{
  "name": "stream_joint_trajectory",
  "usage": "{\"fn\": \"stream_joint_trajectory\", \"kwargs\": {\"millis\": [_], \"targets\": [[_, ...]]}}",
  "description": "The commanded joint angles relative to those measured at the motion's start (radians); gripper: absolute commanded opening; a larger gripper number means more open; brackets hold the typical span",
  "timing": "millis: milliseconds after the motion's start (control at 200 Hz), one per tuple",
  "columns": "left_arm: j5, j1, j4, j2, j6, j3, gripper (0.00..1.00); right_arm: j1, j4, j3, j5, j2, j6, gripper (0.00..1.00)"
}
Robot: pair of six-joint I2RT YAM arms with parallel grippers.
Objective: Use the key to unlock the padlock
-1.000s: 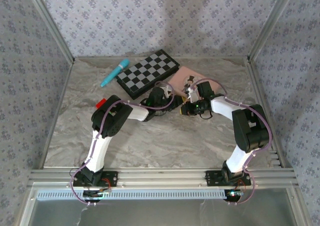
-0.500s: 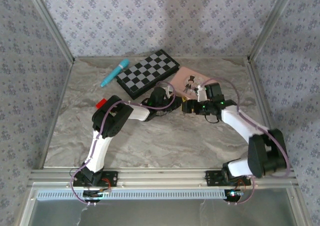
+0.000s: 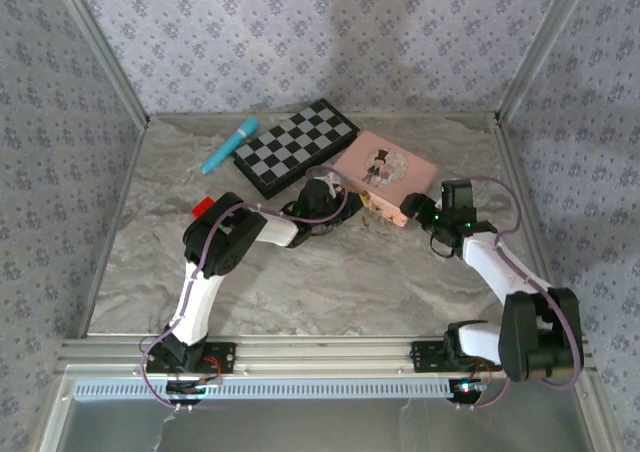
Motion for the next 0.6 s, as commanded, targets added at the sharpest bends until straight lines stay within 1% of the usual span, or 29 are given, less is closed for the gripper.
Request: {"fn": "stream_joint_trajectory", "kwargs": {"millis": [0, 130, 195, 300, 455, 595], "targets": [[-0.061, -0.007, 0.003, -0.014, -0.021, -0.015, 0.0, -0.003, 0.113, 0.032, -0.018, 0.072, 0.047, 0.83], [-0.081, -0.007, 0.013, -0.018, -0.024, -0.027, 0.0, -0.001, 0.202, 0.034, -0.016, 0.149, 0.075, 0.83], [-0.094, -0.008, 0.026, -0.021, -0.027, -0.036, 0.0, -0.003, 0.208, 0.034, 0.004, 0.187, 0.093, 0.83], [-0.105, -0.006, 0.04, -0.021, -0.032, -0.041, 0.0, -0.016, 0.243, 0.024, 0.002, 0.237, 0.12, 0.82], [-0.138, 0.004, 0.057, -0.026, -0.05, -0.057, 0.0, -0.046, 0.278, -0.024, 0.014, 0.251, 0.184, 0.78], [-0.204, 0.017, 0.083, -0.032, -0.077, -0.087, 0.0, -0.066, 0.291, -0.058, 0.032, 0.245, 0.207, 0.76]]}}
